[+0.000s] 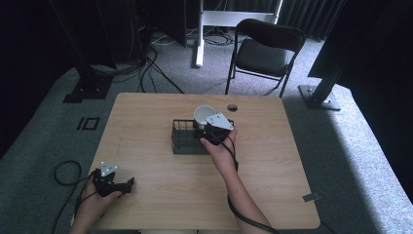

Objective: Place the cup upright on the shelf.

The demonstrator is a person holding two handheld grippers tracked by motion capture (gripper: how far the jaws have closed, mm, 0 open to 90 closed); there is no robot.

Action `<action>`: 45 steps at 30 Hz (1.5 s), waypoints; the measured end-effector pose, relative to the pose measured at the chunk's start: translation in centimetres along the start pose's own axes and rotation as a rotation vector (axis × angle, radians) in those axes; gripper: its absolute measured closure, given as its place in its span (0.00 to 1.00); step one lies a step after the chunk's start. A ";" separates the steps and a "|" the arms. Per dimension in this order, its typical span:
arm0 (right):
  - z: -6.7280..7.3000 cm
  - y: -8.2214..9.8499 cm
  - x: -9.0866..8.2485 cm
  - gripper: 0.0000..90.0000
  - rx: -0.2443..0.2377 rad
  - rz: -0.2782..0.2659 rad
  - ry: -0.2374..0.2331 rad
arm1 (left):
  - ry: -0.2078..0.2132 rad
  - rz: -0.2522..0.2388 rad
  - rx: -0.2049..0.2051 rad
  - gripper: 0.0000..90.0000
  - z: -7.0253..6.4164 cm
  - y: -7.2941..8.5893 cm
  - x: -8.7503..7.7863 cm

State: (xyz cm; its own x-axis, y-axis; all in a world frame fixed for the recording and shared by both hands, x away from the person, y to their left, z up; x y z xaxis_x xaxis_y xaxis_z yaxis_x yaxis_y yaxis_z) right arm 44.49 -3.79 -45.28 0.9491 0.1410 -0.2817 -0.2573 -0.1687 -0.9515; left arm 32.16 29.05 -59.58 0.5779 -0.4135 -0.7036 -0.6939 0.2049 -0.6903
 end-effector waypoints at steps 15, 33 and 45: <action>-0.5 3.4 2.3 0.23 -0.012 0.112 0.010 | 0.000 0.000 0.000 0.02 0.0 0.0 0.0; -0.7 4.2 2.9 0.22 0.021 0.149 -0.045 | 0.000 0.001 0.000 0.02 0.0 0.0 0.0; -1.2 3.6 1.8 0.13 -0.017 0.109 -0.056 | 0.000 0.000 0.000 0.02 0.0 0.0 0.0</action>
State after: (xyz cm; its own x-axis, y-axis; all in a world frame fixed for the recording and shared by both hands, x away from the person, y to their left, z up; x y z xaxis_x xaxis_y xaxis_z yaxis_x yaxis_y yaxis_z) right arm 45.45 -5.29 -49.01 0.9039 0.1749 -0.3904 -0.3552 -0.2021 -0.9127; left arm 32.15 29.05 -59.58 0.5775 -0.4134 -0.7039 -0.6941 0.2052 -0.6900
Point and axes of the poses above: each handheld gripper's, and its own axes: x roughly forward along the jaws, y roughly out of its underside, z roughly to its left, the point moved 6 cm from there along x, roughly forward along the jaws, and after that the axes turned 14 degrees about y, right-handed, at the moved point
